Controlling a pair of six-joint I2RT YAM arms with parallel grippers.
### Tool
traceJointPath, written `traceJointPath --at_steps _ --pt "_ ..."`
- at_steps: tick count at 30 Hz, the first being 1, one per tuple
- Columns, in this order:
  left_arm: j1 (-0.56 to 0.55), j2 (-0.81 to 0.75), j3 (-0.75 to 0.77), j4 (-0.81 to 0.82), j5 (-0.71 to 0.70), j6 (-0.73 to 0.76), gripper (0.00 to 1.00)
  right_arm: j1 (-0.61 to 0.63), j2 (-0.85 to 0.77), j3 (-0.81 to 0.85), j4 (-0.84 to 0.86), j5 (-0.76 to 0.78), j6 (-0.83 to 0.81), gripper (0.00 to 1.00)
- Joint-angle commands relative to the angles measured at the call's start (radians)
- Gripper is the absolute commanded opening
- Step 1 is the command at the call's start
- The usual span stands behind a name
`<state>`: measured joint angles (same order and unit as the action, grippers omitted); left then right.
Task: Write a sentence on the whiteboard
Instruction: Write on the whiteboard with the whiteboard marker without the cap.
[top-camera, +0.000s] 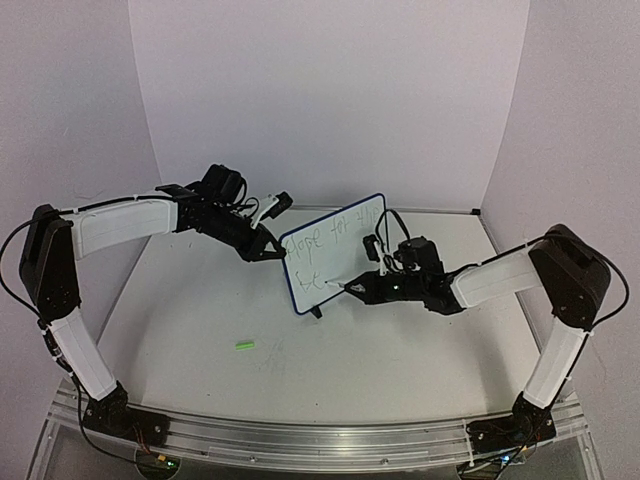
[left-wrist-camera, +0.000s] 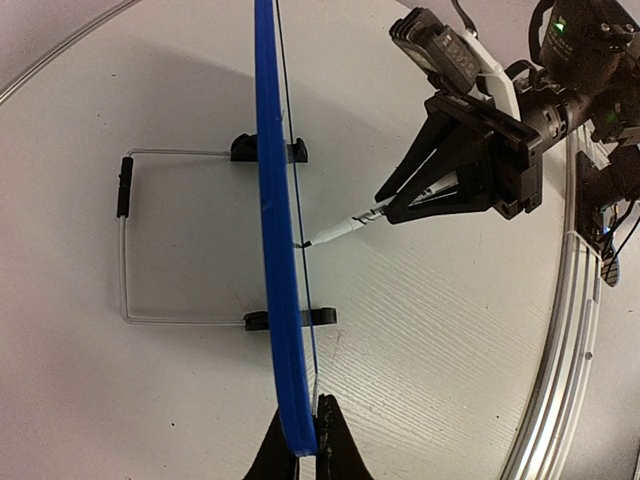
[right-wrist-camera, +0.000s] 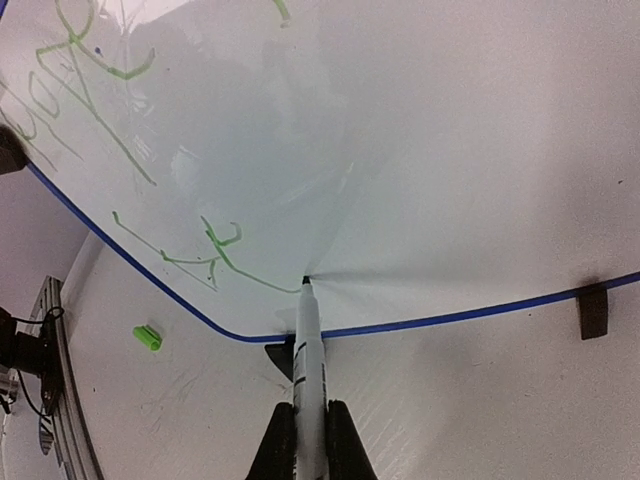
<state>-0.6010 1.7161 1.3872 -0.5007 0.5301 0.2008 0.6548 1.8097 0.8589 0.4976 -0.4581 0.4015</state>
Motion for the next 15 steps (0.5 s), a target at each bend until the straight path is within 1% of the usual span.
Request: traceJointPath --at_steps 1,7,15 --pt "-0.008 -0.006 0.004 -0.067 0.000 0.013 0.00 -0.007 -0.087 -0.016 0.038 0.010 -0.012 0.00" --pt "-0.009 -0.005 0.004 -0.068 0.002 0.013 0.00 -0.001 -0.106 0.000 0.029 -0.101 -0.020 0.00" --pt "-0.010 0.000 0.006 -0.068 0.001 0.013 0.00 0.008 -0.071 0.041 0.027 -0.095 -0.018 0.00"
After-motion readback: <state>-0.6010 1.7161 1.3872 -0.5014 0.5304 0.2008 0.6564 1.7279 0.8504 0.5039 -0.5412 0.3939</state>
